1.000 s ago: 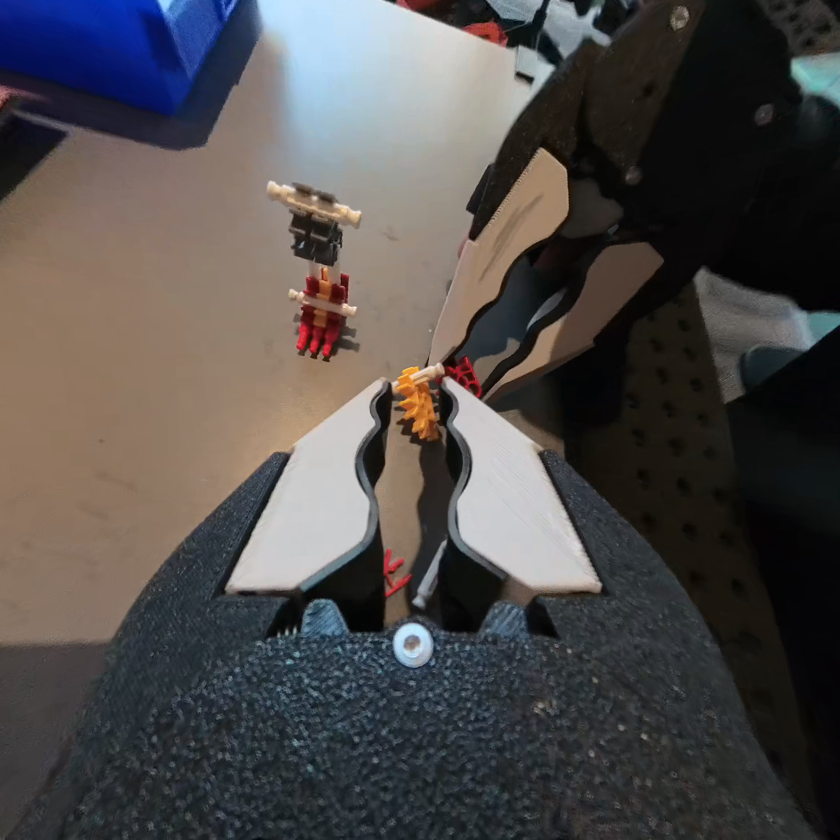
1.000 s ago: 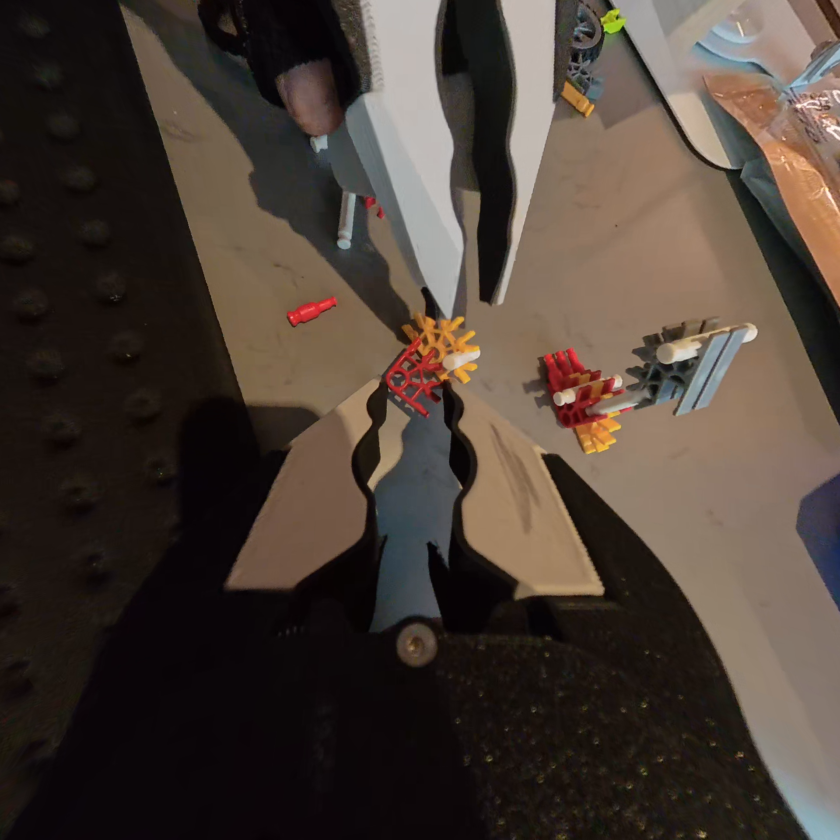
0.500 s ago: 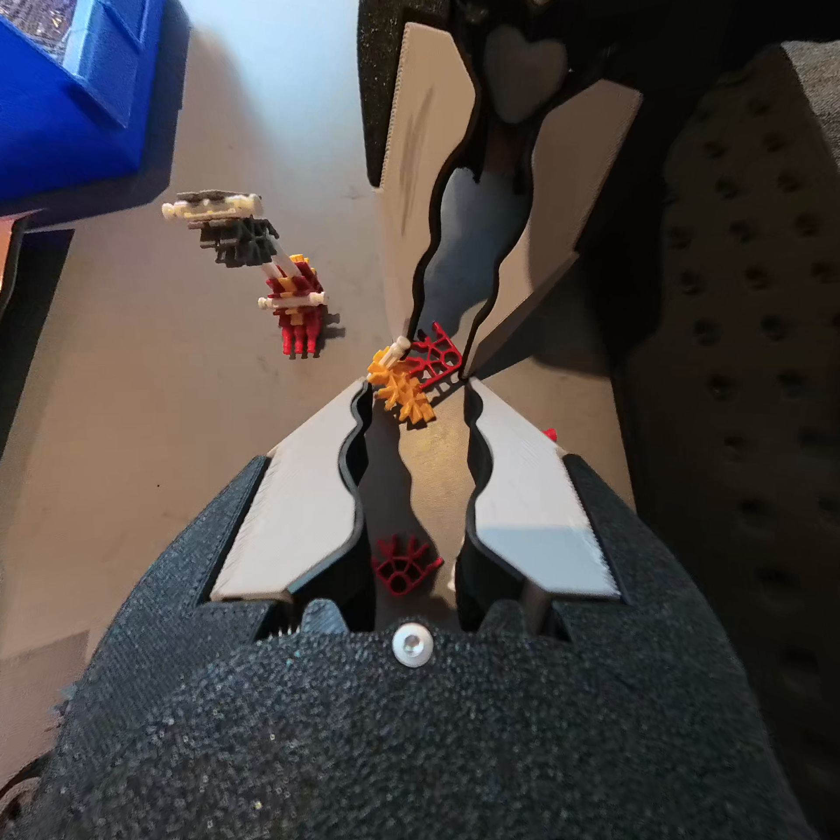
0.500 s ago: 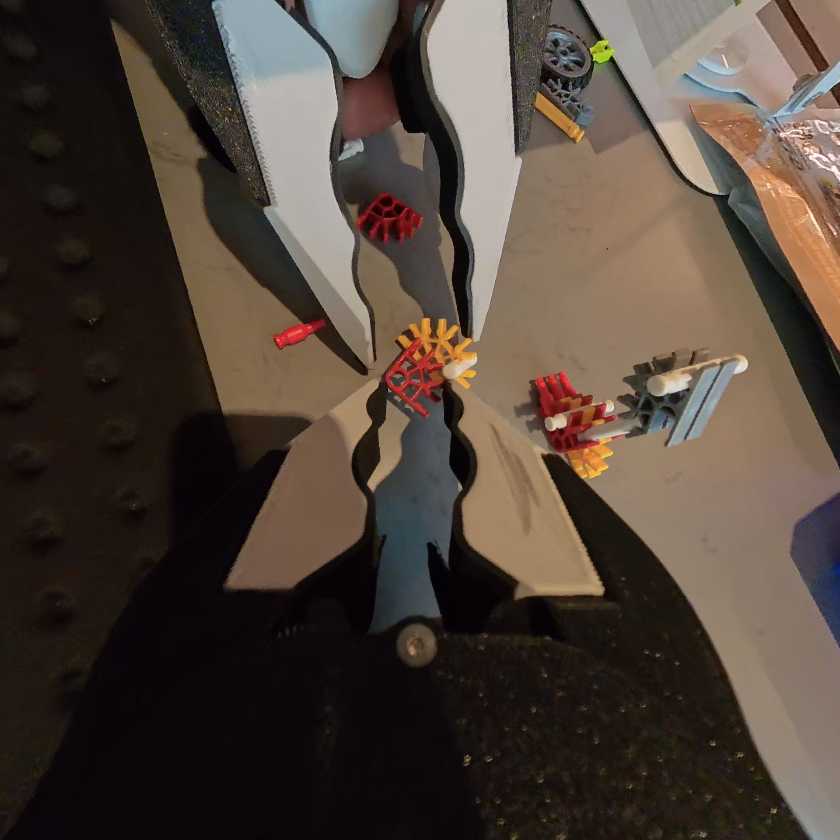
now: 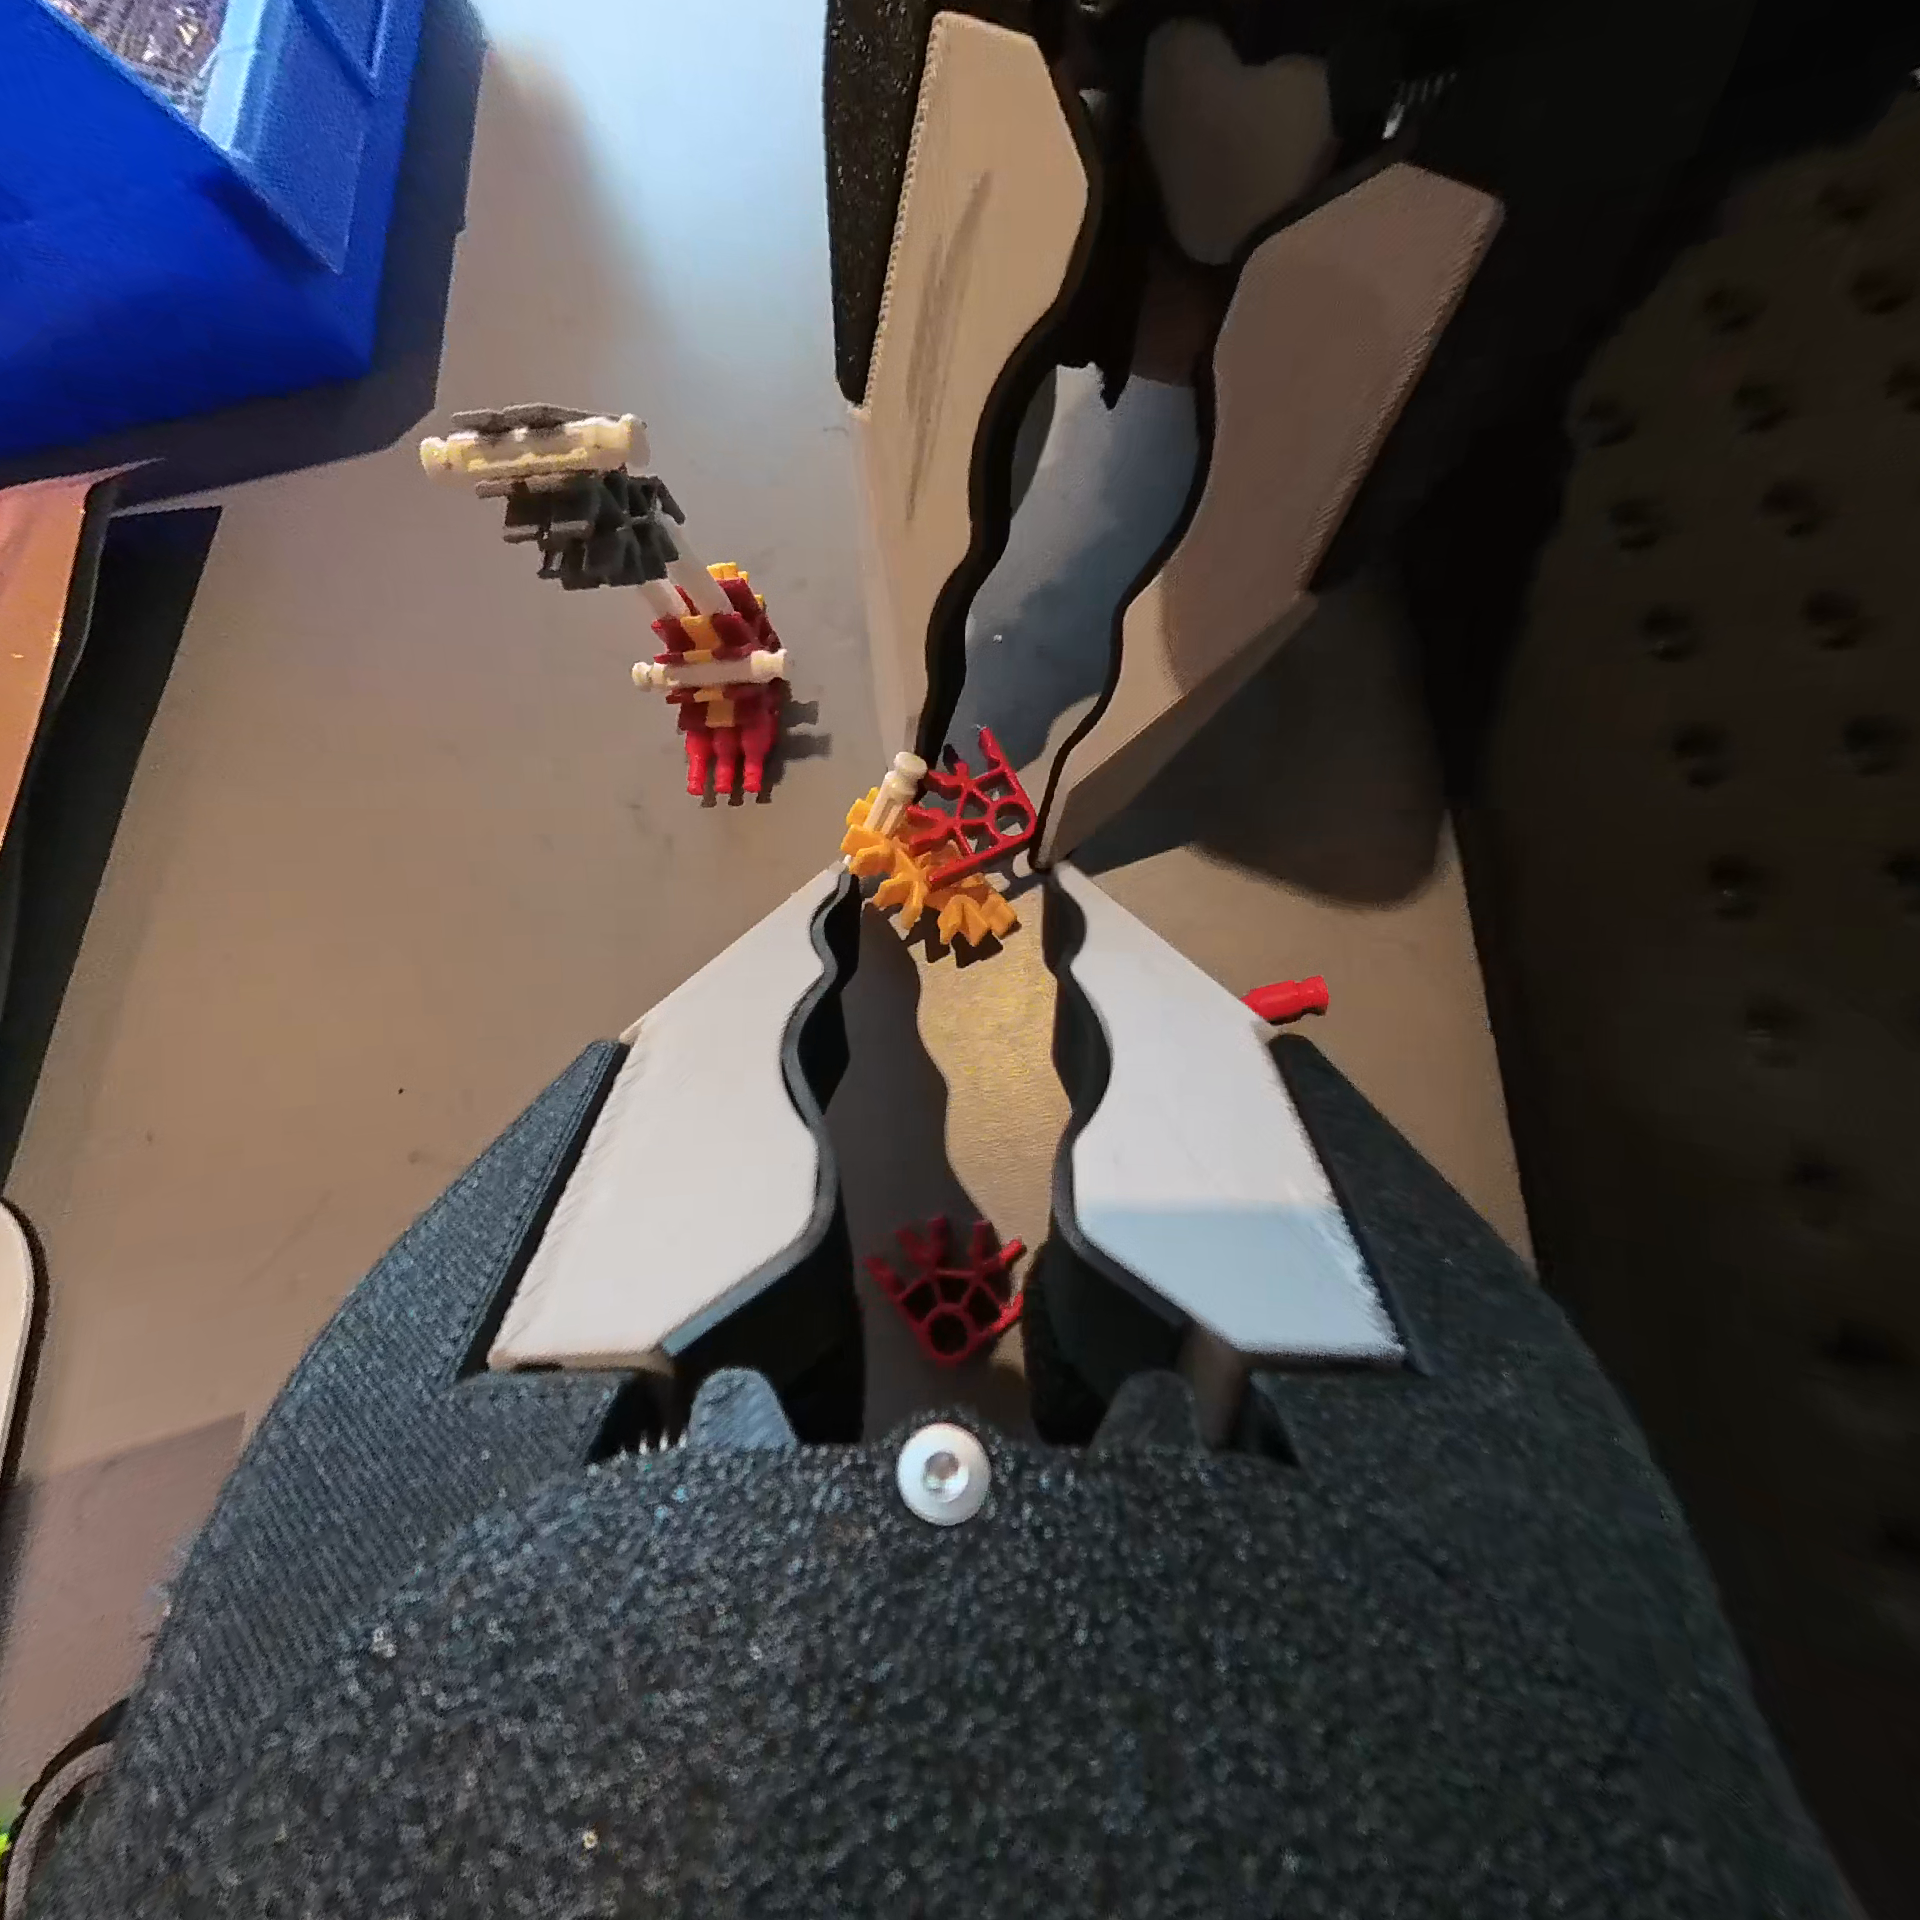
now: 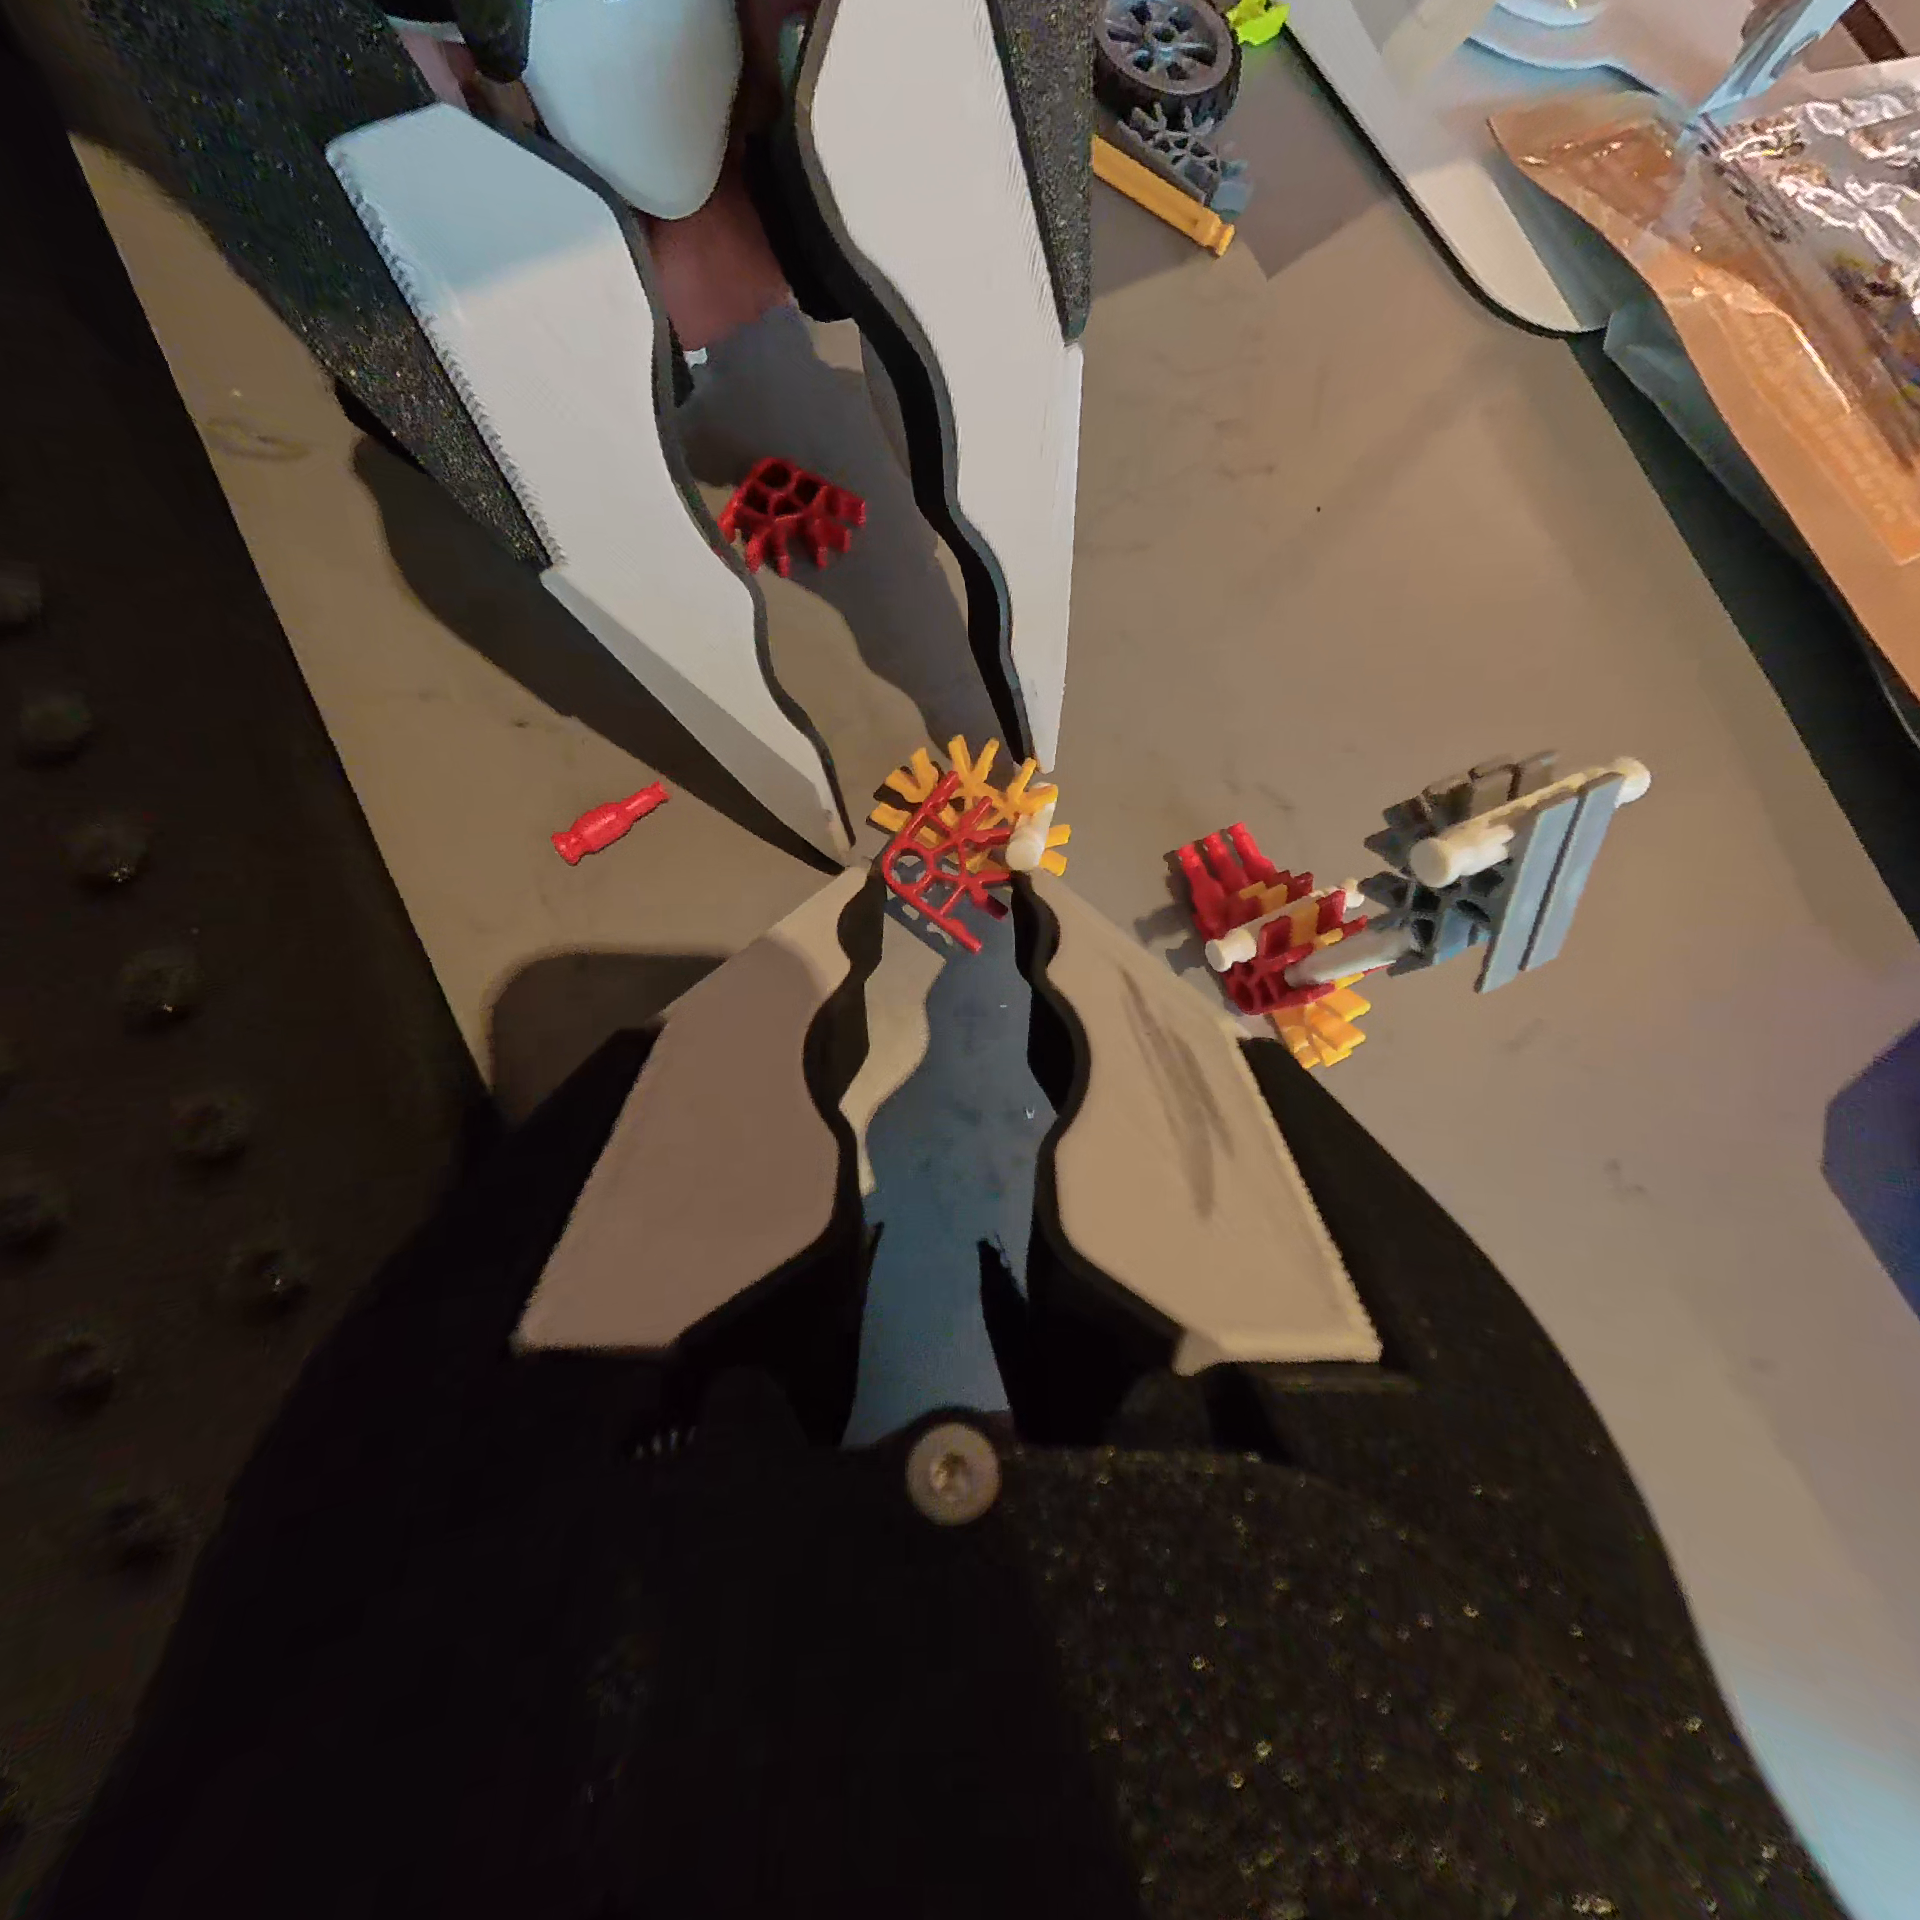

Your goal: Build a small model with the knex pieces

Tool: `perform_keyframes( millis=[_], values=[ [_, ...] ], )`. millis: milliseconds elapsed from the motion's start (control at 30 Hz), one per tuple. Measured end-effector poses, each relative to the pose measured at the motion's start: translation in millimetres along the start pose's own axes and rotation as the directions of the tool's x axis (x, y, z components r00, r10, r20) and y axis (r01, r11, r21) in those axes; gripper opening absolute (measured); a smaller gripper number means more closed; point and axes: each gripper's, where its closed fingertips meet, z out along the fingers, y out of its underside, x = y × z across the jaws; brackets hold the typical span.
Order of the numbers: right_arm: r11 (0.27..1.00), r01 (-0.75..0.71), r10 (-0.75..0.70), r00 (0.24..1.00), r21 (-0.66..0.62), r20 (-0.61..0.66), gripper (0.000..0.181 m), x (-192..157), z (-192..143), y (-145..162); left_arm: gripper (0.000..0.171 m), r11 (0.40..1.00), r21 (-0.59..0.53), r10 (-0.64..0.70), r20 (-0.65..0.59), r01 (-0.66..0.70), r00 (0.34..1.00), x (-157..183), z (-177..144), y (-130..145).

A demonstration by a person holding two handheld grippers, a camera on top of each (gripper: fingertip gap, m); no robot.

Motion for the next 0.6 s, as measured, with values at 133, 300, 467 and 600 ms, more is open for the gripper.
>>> perform_keyframes(
  millis=[133, 300, 467, 600],
  values=[
    [0.999, 0.029, -0.029, 0.999, -0.018, -0.020, 0.024, 0.5, 0.0, -0.2, 0.034, 1.000, -0.012, 0.006, 0.012, -0.005, 1.000, -1.6, 1.2, 1.9],
    [1.000, 0.006, -0.006, 1.000, 0.010, 0.012, 0.024, -0.4, -0.1, -1.1, 0.033, 1.000, -0.009, 0.018, 0.009, -0.018, 1.000, -1.1, 1.5, 2.5],
    [0.995, 0.095, -0.096, 0.995, 0.021, 0.011, 0.024, -0.6, -1.2, 0.1, 0.031, 0.999, -0.003, 0.045, 0.006, -0.044, 0.999, -0.5, 1.4, 2.6],
    [0.995, 0.094, -0.095, 0.995, 0.032, 0.039, 0.024, -0.5, -1.1, 0.0, 0.031, 0.998, -0.004, 0.063, 0.001, -0.063, 0.998, -0.8, 1.6, 2.8]
  ],
)
